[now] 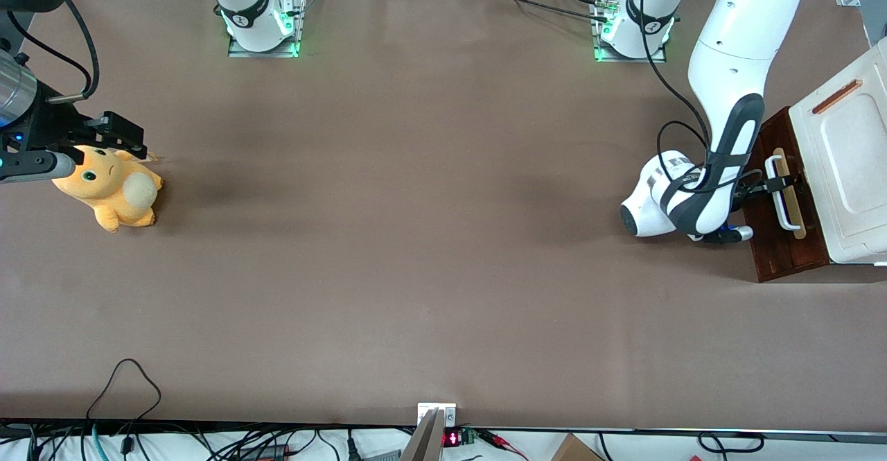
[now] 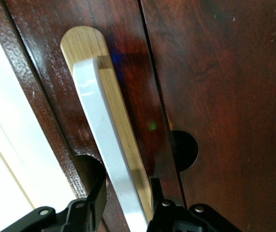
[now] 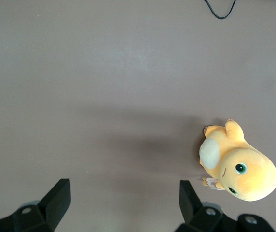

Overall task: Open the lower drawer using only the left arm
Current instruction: 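Align the left gripper fingers around the white bar handle, then close the left gripper on the white bar handle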

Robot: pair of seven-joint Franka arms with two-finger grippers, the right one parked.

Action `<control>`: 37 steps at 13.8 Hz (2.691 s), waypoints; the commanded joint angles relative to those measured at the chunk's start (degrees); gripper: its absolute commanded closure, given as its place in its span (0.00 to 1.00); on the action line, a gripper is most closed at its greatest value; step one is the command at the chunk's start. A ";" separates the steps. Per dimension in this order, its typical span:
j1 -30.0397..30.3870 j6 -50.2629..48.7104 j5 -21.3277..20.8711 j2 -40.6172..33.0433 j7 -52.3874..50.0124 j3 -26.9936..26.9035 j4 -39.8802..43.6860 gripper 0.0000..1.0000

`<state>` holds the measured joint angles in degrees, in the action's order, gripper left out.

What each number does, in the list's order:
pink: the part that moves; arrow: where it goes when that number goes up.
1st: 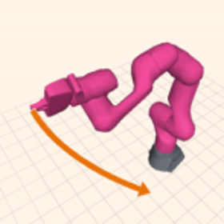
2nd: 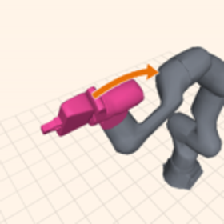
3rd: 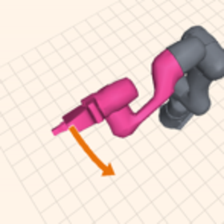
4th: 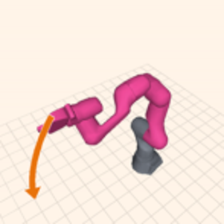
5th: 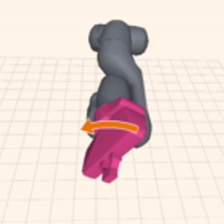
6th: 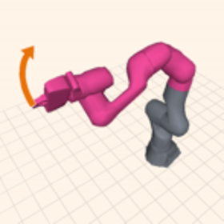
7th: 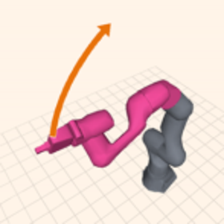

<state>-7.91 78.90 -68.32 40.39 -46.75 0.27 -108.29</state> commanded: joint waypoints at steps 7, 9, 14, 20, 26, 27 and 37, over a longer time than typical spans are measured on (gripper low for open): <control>0.00 0.37 -1.38 0.13 1.40 0.00 0.45 0.56; 0.00 0.37 -1.46 0.21 1.40 0.00 0.45 0.56; 0.00 0.64 -1.73 0.21 1.40 0.00 0.45 0.56; 0.09 0.72 -2.87 0.48 1.49 0.00 0.54 0.61; 0.09 0.90 -3.66 0.48 2.28 0.00 0.63 0.64; 0.09 0.90 -3.75 0.48 2.28 0.00 0.71 0.64; 0.09 0.90 -4.28 0.57 2.28 0.00 1.07 0.74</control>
<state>-7.89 80.29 -70.76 40.49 -45.77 0.29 -108.26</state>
